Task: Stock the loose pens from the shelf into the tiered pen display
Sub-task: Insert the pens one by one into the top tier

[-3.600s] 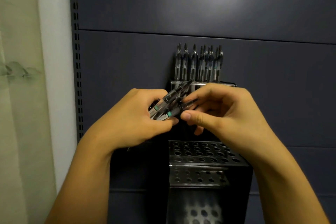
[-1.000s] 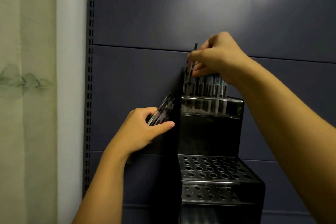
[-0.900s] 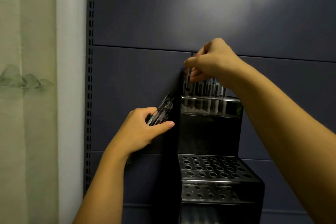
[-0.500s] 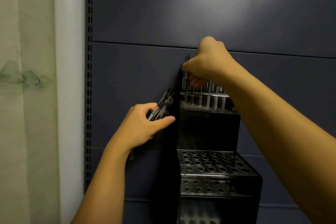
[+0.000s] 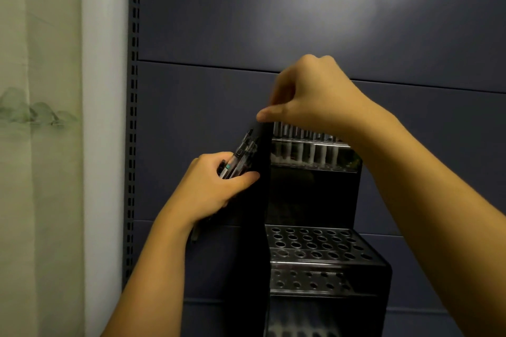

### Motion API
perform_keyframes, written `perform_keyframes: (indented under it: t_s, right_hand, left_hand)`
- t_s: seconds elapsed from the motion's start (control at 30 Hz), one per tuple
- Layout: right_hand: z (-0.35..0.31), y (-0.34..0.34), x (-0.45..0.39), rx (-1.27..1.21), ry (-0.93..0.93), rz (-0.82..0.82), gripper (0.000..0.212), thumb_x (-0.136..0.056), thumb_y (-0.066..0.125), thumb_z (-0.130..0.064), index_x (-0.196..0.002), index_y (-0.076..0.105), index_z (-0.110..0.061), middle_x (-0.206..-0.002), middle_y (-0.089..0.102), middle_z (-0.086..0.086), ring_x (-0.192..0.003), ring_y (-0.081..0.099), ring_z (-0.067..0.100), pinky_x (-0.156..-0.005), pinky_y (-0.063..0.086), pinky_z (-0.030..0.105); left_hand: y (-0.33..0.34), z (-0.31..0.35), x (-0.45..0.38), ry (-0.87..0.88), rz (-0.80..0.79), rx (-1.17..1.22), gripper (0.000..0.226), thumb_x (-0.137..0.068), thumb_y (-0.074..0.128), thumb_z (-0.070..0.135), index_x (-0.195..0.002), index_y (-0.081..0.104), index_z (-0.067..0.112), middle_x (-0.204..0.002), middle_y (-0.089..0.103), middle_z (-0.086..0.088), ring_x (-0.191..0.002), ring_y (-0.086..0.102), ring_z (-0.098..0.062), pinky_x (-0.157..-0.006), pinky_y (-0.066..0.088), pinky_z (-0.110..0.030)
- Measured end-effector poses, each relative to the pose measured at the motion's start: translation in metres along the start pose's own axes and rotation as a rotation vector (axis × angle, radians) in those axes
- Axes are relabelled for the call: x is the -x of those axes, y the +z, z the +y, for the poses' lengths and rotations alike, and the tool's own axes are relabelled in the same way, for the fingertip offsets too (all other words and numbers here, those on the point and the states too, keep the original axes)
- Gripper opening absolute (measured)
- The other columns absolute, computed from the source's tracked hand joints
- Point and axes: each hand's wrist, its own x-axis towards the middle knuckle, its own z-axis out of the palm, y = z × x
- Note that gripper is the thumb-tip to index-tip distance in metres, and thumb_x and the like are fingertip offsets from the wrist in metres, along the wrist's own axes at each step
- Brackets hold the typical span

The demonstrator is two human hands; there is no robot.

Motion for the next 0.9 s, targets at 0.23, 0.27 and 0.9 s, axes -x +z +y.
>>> perform_keyframes:
  t_s: [0.23, 0.27, 0.9]
  right_hand:
    - [-0.009, 0.02, 0.005, 0.056, -0.312, -0.318, 0.02, -0.079, 0.085, -0.038, -0.097, 0.079, -0.031, -0.076, 0.062, -0.015, -0.066, 0.058, -0.003, -0.056, 0.042, 0.009]
    - [-0.008, 0.023, 0.004, 0.041, -0.319, -0.316, 0.02, -0.08, 0.085, -0.037, -0.098, 0.08, -0.03, -0.079, 0.064, -0.014, -0.067, 0.058, 0.0, -0.057, 0.042, 0.009]
    - [0.02, -0.017, -0.007, -1.056, 0.074, 0.113, 0.014, -0.089, 0.074, -0.003, -0.079, 0.064, 0.0, -0.071, 0.073, 0.014, -0.074, 0.075, 0.031, -0.076, 0.065, 0.042]
  left_hand:
    - [0.004, 0.005, 0.0, -0.003, -0.022, 0.019, 0.025, -0.082, 0.082, 0.035, -0.082, 0.065, 0.016, -0.055, 0.057, -0.002, -0.047, 0.054, -0.02, -0.048, 0.044, -0.034]
    - [0.005, 0.004, 0.0, -0.002, -0.024, 0.024, 0.024, -0.083, 0.082, 0.034, -0.082, 0.065, 0.017, -0.054, 0.057, -0.002, -0.047, 0.054, -0.02, -0.048, 0.044, -0.034]
    - [-0.001, -0.006, -0.002, 0.014, -0.016, 0.05, 0.027, -0.089, 0.075, 0.039, -0.071, 0.059, 0.026, -0.05, 0.047, 0.003, -0.045, 0.044, -0.015, -0.046, 0.038, -0.03]
